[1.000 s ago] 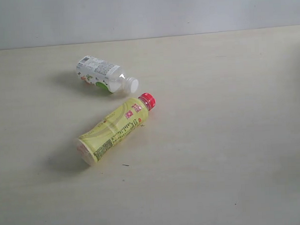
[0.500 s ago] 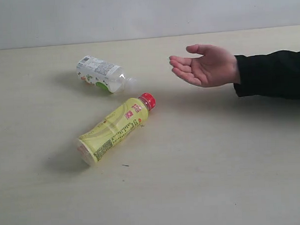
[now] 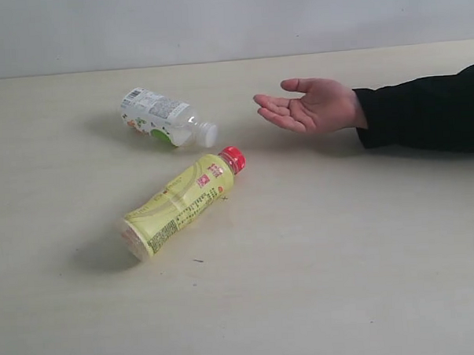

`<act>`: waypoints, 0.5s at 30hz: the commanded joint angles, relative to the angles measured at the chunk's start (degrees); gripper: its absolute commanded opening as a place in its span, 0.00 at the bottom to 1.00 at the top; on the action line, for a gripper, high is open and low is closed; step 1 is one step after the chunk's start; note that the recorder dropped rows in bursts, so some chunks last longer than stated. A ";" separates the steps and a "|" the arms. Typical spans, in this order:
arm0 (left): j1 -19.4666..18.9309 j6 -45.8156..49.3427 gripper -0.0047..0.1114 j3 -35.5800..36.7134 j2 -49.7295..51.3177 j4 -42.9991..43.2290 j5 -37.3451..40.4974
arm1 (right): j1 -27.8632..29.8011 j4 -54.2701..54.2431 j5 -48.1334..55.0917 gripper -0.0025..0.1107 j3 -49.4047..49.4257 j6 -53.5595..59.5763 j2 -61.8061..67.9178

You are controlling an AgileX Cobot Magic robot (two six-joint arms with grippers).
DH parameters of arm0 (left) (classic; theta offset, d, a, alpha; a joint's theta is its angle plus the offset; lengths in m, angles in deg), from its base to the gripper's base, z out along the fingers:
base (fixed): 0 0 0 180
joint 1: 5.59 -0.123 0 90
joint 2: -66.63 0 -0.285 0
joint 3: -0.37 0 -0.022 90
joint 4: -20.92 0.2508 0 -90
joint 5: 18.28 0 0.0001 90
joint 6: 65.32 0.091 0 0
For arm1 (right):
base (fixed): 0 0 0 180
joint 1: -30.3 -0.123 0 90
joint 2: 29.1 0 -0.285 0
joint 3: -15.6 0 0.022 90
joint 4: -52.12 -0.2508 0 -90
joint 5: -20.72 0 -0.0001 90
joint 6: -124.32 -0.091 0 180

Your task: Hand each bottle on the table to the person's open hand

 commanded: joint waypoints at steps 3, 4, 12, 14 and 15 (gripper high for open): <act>0.20 24.56 0.04 -20.94 20.46 -16.77 8.17 | 0.00 0.14 -0.23 0.02 0.18 0.06 -0.36; 0.20 27.75 0.04 -24.47 24.66 -19.34 8.17 | 0.00 0.14 -0.23 0.02 0.18 0.06 -0.36; -12.49 45.19 0.04 -40.75 48.94 -40.56 0.30 | 0.00 0.14 -0.23 0.02 0.18 0.06 -0.36; -17.64 47.68 0.04 -41.07 51.56 -45.55 -5.14 | 0.00 0.14 -0.23 0.02 0.18 0.06 -0.36; -20.80 49.07 0.04 -41.07 52.72 -49.48 -8.70 | 0.00 0.14 -0.23 0.02 0.18 0.06 -0.36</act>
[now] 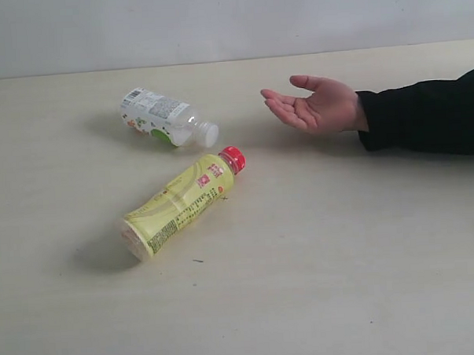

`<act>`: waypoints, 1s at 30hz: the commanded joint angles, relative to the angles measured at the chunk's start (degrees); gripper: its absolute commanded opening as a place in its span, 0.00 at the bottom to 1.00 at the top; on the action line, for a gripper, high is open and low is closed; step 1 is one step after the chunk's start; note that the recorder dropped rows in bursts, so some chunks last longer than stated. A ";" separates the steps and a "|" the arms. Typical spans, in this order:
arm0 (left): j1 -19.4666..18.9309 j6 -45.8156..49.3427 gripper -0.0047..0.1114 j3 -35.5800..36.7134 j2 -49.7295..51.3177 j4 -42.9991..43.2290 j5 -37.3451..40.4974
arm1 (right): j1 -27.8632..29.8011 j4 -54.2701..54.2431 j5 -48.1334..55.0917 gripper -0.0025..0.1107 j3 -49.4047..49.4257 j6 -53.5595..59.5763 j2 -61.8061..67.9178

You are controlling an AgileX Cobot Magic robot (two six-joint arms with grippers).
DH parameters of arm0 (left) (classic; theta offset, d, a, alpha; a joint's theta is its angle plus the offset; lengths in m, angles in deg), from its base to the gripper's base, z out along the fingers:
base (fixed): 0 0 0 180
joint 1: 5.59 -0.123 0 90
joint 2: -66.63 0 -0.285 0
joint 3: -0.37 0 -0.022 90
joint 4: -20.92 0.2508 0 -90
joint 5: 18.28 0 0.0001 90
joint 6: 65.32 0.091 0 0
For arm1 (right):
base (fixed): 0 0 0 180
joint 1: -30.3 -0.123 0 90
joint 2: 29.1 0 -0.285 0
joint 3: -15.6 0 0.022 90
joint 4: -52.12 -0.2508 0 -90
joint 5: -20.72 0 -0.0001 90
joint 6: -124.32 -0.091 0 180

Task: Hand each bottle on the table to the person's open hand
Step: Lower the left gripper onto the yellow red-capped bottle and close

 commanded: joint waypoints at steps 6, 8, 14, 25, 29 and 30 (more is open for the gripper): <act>-29.41 30.67 0.04 -1.58 10.57 -52.24 -23.56 | 0.00 0.14 -0.23 0.02 0.18 0.06 -0.36; -33.72 38.60 0.04 -1.58 12.50 -62.00 -23.40 | 0.00 0.14 -0.23 0.02 0.18 0.06 -0.36; -36.23 50.02 0.07 -1.58 19.19 -59.39 -14.55 | 0.00 0.14 -0.23 0.02 0.18 0.06 -0.36; -36.16 50.67 0.86 -1.58 40.79 -53.28 -13.28 | 0.00 0.14 -0.70 0.02 0.18 0.06 -0.34; -36.16 51.42 0.86 -1.58 45.28 -52.43 -13.73 | 0.00 0.14 -0.70 0.02 0.18 0.06 -0.34; -36.16 51.50 0.86 -1.58 45.67 -51.97 -13.73 | 0.00 0.14 -0.70 0.02 0.18 0.06 -0.34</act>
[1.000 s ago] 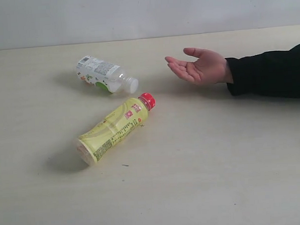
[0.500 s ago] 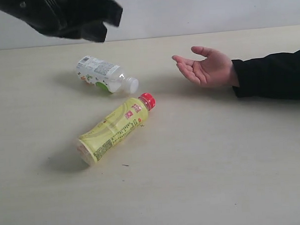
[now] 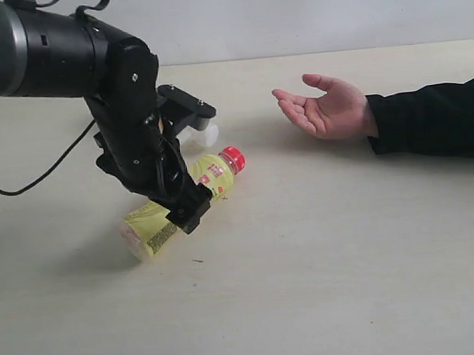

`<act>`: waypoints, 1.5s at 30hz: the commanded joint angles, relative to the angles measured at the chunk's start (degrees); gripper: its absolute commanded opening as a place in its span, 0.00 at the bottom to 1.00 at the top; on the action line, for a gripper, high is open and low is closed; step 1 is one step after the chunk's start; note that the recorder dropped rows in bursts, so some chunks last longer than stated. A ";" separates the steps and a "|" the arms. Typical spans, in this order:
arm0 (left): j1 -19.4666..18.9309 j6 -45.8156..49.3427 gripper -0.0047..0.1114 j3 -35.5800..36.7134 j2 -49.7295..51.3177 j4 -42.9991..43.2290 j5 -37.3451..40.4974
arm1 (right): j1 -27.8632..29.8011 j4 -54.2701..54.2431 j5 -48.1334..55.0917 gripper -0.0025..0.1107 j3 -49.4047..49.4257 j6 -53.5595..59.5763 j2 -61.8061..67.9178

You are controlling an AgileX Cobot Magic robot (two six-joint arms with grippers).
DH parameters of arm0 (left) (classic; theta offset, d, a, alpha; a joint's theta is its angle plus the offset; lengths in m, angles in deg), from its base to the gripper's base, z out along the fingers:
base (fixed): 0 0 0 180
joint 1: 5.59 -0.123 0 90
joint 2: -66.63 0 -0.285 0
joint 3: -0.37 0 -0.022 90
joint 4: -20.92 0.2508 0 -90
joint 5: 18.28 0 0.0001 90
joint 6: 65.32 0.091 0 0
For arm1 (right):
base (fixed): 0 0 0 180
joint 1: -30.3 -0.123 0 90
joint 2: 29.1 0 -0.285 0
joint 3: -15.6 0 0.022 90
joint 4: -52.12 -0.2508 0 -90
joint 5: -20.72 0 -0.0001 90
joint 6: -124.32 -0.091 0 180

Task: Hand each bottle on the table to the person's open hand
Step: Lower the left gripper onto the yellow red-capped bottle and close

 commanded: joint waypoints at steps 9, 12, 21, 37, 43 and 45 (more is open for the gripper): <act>-0.03 0.47 0.86 -0.36 2.67 2.25 -3.36 | 0.00 0.14 -0.66 0.02 0.18 0.06 -0.34; -0.03 0.47 0.86 -0.36 2.67 2.30 -6.09 | 0.00 0.14 -0.66 0.02 0.18 0.06 -0.34; -0.03 1.59 0.74 -0.36 2.94 0.69 -13.09 | 0.00 0.14 -0.66 0.02 0.18 0.06 -0.34; -0.03 1.49 0.21 -4.84 7.60 0.58 -7.83 | 0.00 0.14 -0.66 0.02 0.18 0.06 -0.34; -0.03 -0.89 0.04 -4.98 7.03 0.58 -4.74 | 0.00 0.14 -0.66 0.02 0.18 0.06 -0.34; 0.12 -1.50 0.04 -4.98 6.15 0.29 -3.74 | 0.00 0.14 -0.66 0.02 0.18 0.06 -0.34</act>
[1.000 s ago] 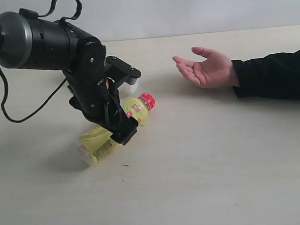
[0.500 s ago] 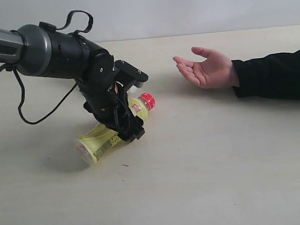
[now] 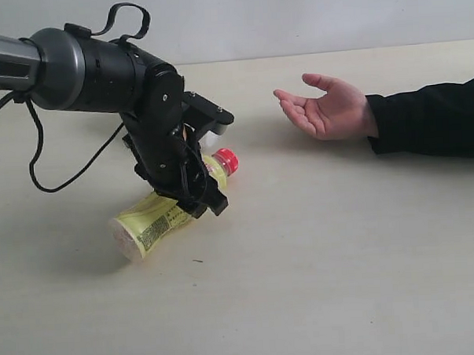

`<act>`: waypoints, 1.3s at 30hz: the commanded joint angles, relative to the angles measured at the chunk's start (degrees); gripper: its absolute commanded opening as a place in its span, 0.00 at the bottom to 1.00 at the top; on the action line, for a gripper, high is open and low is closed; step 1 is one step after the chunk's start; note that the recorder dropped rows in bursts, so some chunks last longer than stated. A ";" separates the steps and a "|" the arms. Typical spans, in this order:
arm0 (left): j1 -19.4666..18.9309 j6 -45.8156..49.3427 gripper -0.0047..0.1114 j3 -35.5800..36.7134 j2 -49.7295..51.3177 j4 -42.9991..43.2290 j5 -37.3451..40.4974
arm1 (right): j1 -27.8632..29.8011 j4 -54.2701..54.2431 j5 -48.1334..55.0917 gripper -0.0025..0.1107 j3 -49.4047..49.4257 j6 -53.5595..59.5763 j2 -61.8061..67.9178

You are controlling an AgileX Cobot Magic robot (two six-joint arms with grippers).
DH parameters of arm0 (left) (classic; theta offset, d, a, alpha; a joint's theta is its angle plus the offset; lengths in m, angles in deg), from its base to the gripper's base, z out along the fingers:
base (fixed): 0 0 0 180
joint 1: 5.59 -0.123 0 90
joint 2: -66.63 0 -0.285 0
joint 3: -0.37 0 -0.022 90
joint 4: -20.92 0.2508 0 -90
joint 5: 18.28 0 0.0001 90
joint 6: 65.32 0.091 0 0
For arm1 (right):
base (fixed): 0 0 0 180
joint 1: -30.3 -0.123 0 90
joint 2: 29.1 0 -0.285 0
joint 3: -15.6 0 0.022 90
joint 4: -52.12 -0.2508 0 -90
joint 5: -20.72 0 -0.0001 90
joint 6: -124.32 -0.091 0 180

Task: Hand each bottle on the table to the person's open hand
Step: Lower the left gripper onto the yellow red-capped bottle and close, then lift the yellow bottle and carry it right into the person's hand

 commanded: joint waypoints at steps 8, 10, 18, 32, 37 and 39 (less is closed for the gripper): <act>4.65 -8.08 0.04 -0.35 -7.63 -0.86 2.69 | 0.00 0.14 -0.66 0.02 0.18 0.06 -0.34; 6.64 -9.66 0.04 -0.35 -9.05 -0.86 2.04 | 0.00 0.14 -0.66 0.02 0.18 0.06 -0.34; 13.51 -21.58 0.04 -6.55 -9.91 -0.62 -2.14 | 0.00 0.14 -0.66 0.02 0.18 0.06 -0.34; 15.74 -30.72 0.04 -34.63 1.44 -0.62 -5.02 | 0.00 0.14 -0.66 0.02 0.18 0.06 -0.34; 12.96 -36.64 0.04 -41.62 8.11 -0.62 -8.30 | 0.00 0.14 -0.66 0.02 0.18 0.06 -0.34; 11.96 -39.08 0.04 -43.06 10.56 -0.73 -10.45 | 0.00 0.14 -0.66 0.02 0.18 0.06 -0.34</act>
